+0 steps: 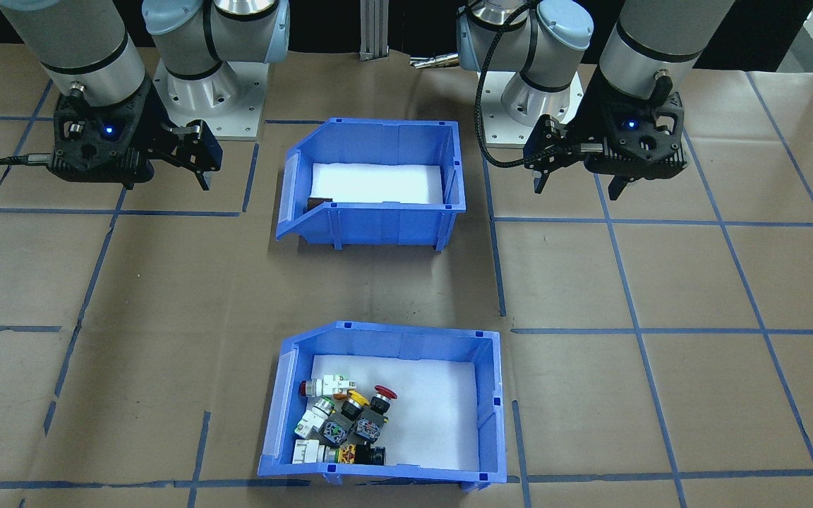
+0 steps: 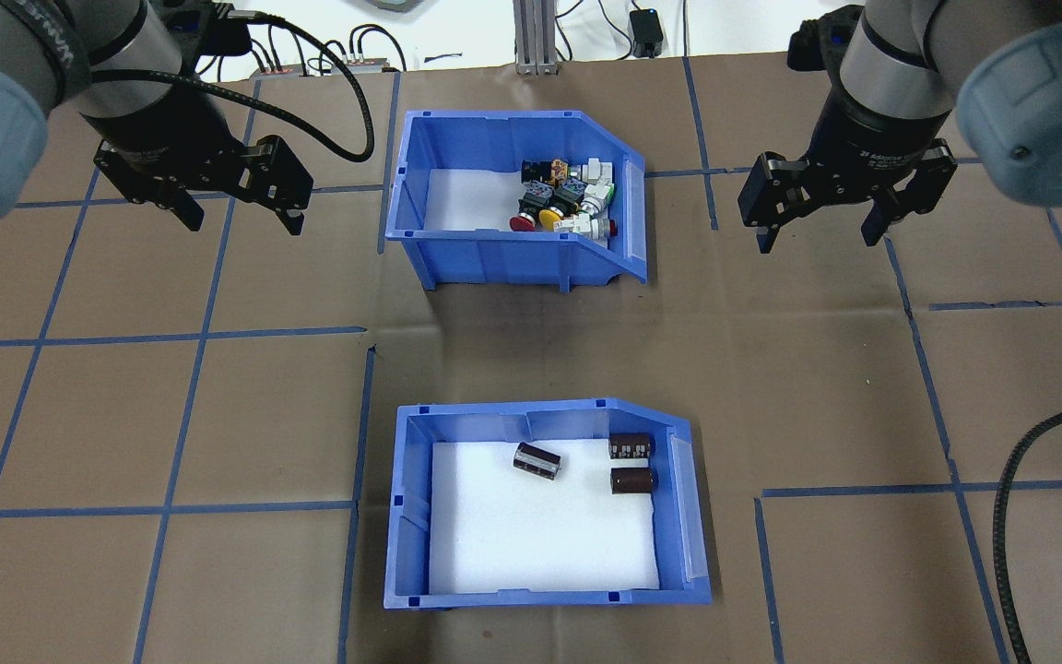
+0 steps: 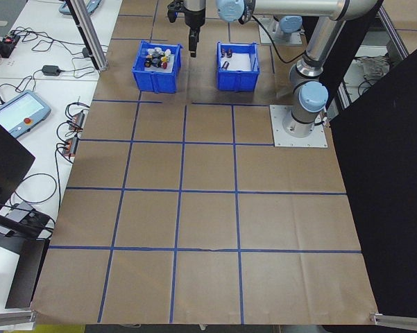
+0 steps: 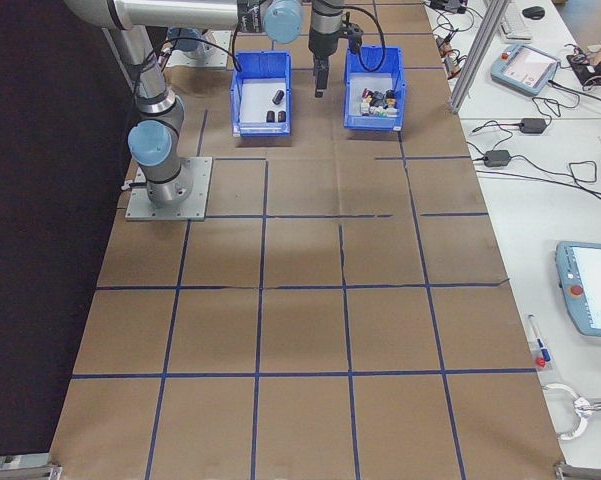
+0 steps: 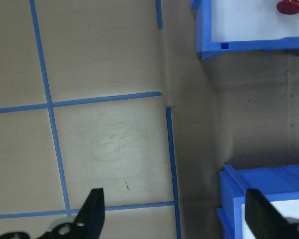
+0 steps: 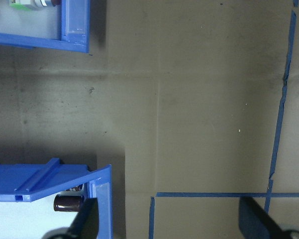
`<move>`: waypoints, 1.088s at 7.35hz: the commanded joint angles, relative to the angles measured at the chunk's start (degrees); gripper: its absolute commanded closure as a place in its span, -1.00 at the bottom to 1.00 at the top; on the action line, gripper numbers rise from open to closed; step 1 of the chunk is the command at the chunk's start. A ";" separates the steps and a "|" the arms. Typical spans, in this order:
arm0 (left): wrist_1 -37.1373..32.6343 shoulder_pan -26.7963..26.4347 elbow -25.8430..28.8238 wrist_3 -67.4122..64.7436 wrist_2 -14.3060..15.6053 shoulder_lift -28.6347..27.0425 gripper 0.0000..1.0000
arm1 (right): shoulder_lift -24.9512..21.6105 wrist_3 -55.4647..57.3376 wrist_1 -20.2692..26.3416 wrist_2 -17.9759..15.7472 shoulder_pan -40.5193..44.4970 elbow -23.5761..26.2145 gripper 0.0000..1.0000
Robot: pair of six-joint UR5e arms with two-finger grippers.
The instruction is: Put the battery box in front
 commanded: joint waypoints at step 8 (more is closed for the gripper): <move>-1.51 -0.61 -5.88 -13.49 -0.71 4.87 -1.00 | 6.80 -12.99 -0.44 -0.02 0.17 -7.64 -1.00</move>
